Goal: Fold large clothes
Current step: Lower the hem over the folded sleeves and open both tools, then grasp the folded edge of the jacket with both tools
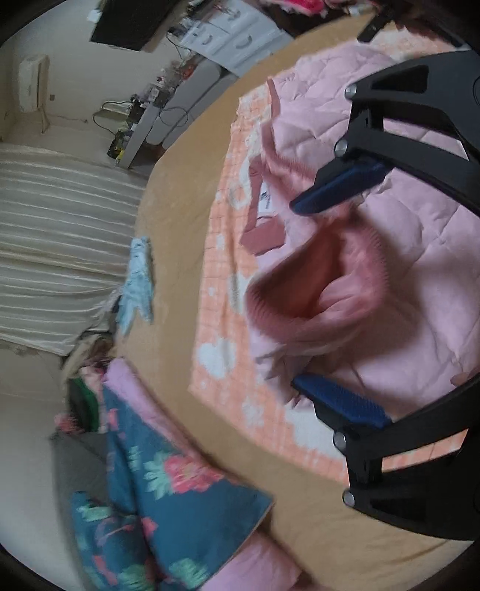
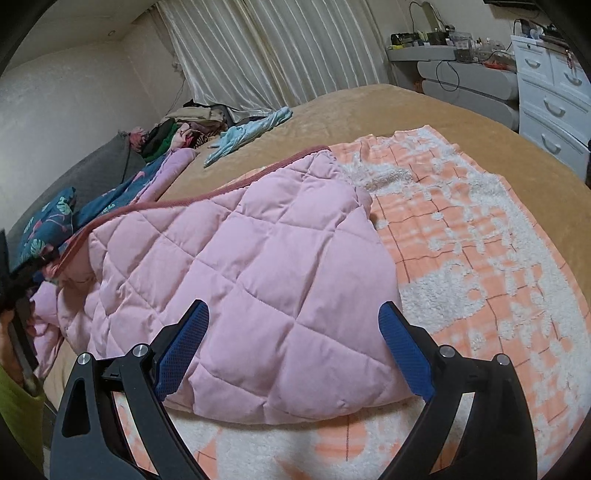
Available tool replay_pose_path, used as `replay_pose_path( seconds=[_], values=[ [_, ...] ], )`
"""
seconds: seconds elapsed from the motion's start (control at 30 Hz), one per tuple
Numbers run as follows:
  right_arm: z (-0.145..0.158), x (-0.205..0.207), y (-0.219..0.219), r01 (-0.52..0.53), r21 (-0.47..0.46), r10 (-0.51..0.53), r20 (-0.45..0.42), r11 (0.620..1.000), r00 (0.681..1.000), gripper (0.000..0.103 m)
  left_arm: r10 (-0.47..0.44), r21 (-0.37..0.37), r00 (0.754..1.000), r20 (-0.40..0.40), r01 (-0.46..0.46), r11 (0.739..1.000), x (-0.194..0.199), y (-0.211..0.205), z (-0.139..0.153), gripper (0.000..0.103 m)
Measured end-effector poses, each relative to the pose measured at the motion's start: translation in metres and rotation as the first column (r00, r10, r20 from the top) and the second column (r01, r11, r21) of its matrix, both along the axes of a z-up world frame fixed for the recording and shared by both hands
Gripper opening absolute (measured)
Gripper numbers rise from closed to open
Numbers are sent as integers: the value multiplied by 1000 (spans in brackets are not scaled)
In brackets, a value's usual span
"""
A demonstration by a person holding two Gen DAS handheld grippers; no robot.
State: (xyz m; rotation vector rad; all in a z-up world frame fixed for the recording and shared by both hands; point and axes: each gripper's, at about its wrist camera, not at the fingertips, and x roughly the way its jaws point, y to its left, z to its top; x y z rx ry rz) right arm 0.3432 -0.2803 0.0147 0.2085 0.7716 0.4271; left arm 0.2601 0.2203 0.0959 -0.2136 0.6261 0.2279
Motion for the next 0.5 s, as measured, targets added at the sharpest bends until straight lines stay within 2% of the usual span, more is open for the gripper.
replay_pose_path(
  seconds=[0.13, 0.3, 0.37, 0.5],
  values=[
    [4, -7, 1, 5, -29, -4, 30, 1000, 1000, 93, 1, 77, 1000, 26, -3, 997, -13, -6, 10, 93],
    [9, -13, 0, 23, -76, -18, 64, 997, 998, 96, 7, 155, 1000, -18, -4, 988, -26, -8, -7, 94],
    [10, -13, -1, 28, -95, -21, 73, 995, 997, 97, 6, 150, 999, -46, 0, 989, -31, -4, -20, 94],
    [4, -12, 0, 36, -160, -24, 80, 987, 996, 97, 6, 86, 996, -88, 2, 996, -46, 10, -52, 94]
  ],
)
